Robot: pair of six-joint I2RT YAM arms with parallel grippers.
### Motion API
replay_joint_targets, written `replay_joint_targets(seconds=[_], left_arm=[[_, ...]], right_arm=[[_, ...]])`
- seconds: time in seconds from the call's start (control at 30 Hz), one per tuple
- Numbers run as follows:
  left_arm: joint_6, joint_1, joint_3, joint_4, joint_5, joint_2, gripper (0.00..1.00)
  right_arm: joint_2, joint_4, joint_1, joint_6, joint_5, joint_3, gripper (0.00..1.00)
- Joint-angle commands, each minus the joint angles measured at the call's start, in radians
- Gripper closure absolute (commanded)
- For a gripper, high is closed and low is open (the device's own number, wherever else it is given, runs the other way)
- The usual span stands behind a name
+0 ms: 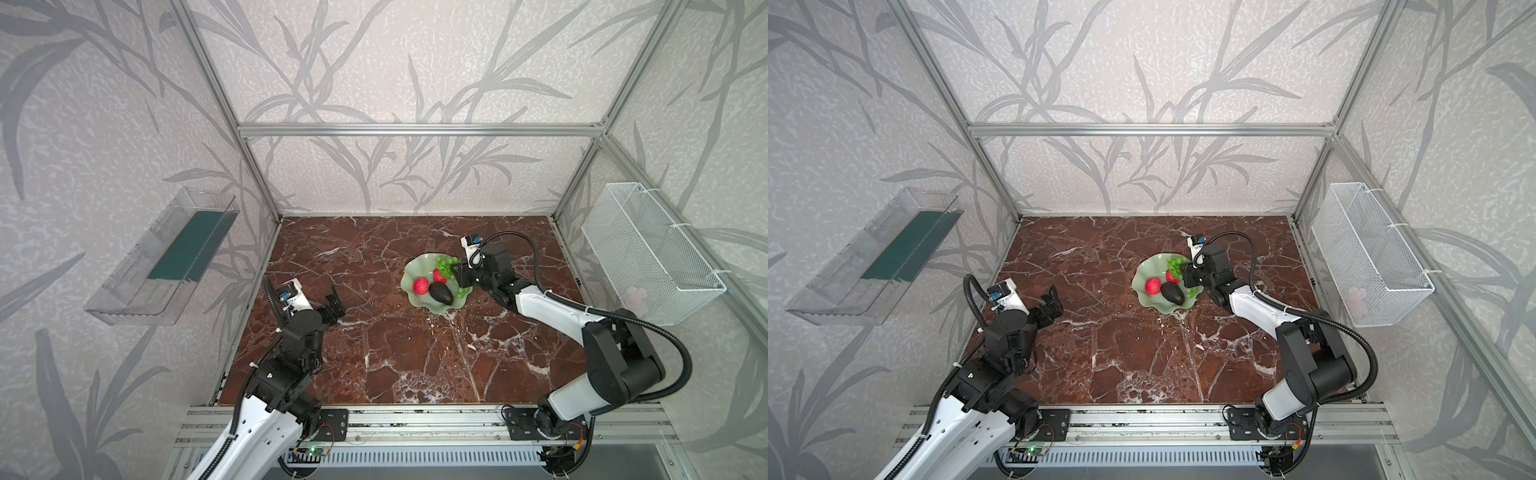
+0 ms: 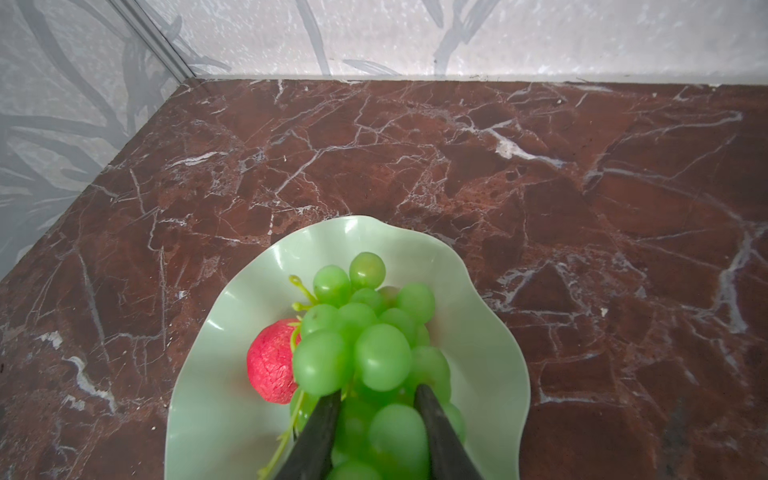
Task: Place and organize the fake fruits in the fruit bowl
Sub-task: 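Lift the grapes into the bowl and open the right gripper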
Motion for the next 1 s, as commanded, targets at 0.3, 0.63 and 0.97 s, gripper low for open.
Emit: replay_joint_targets(seconds=[0.3,0.63,0.97], left_arm=[[0.032,0.006,0.001,-0.023,-0.048,-0.001,0.00],[0.048,0.007,-0.001,-0.003,-0.070,0.012,0.00],[0.176,0.010,-0.107,0.246,-0.224,0.100,0.00]], right_arm=[[0.110,0.134,-0.024,0.057,-0.002,0.019,0.51],[0.052,0.116,-0.029,0.038,-0.019,0.021,0.13],[-0.207,0.118,-0.029,0.016,0.077,-0.131,0.01]])
